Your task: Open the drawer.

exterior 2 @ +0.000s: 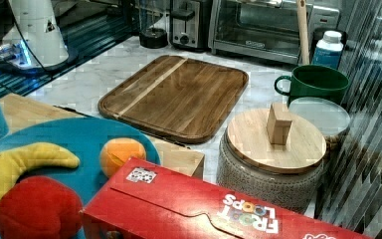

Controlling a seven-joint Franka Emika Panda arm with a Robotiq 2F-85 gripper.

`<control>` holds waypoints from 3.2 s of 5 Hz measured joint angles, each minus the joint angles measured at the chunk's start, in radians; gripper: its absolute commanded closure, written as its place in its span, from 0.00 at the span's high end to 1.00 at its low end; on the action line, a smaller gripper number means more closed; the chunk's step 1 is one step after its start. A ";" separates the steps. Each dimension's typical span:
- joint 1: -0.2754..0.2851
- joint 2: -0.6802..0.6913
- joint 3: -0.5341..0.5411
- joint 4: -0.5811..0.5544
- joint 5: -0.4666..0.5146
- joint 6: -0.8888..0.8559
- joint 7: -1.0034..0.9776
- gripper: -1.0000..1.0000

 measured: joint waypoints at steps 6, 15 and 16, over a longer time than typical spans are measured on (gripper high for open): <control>-0.005 0.013 -0.033 -0.075 -0.069 0.114 -0.368 1.00; -0.168 0.116 -0.155 -0.191 -0.171 0.516 -1.014 1.00; -0.176 0.137 -0.182 -0.217 -0.170 0.591 -1.051 1.00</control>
